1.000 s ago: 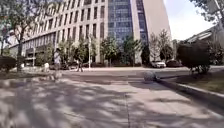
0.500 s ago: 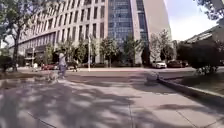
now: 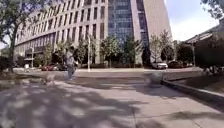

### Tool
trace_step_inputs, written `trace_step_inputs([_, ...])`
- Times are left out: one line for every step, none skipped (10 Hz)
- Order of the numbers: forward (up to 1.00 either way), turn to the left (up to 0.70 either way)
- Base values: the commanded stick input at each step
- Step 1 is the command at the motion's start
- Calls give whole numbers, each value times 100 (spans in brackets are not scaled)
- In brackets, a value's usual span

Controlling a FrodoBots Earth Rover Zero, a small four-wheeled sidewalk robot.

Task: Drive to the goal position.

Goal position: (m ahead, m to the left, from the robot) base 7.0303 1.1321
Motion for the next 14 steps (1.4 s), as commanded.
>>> trace_step_inputs([70, 0])
trace_step_inputs([70, 0])
trace_step_inputs([70, 0])
trace_step_inputs([70, 0])
trace_step_inputs([70, 0])
trace_step_inputs([70, 0])
trace_step_inputs([70, 0])
trace_step_inputs([70, 0])
trace_step_inputs([70, 0])
trace_step_inputs([70, 0])
trace_step_inputs([70, 5])
trace_step_inputs([70, 14])
trace_step_inputs([70, 14])
trace_step_inputs([70, 14])
